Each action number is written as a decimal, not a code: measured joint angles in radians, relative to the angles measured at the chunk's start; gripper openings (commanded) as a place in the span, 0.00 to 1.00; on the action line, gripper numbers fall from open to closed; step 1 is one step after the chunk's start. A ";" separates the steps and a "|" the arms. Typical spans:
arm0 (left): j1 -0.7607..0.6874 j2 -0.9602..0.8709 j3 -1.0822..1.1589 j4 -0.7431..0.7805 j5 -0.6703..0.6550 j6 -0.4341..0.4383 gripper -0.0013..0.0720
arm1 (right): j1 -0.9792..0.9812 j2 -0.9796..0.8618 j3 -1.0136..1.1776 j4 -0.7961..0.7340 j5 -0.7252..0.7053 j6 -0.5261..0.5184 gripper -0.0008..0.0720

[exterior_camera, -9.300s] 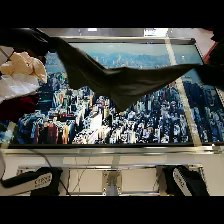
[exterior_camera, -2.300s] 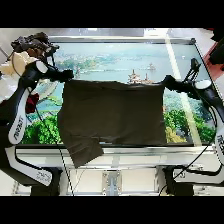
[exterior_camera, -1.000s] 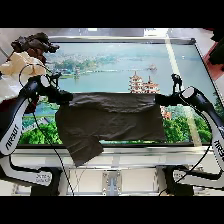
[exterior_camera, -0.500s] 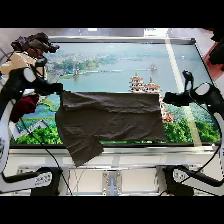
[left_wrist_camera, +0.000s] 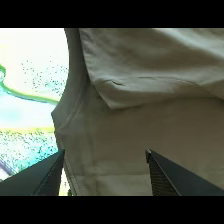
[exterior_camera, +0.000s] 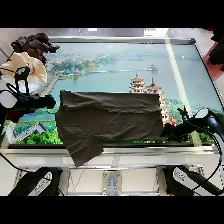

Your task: Fold the shirts.

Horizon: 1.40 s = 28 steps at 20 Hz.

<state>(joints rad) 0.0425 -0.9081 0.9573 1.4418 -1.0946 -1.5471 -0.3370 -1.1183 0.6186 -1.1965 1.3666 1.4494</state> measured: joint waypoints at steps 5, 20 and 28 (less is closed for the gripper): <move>0.001 0.022 -0.016 -0.008 -0.022 -0.004 0.81 | -0.005 0.004 -0.078 0.011 0.016 0.018 0.64; 0.001 0.027 -0.019 -0.010 -0.028 -0.006 0.81 | -0.006 0.007 -0.135 0.168 -0.317 0.042 0.06; 0.001 0.247 -0.050 0.212 0.013 -0.256 0.79 | -0.006 0.116 -0.009 0.201 -0.206 0.028 0.06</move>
<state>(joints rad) 0.0433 -0.6609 0.9077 1.6543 -1.0821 -1.8027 -0.3431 -1.0023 0.6094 -0.9951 1.1606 1.4776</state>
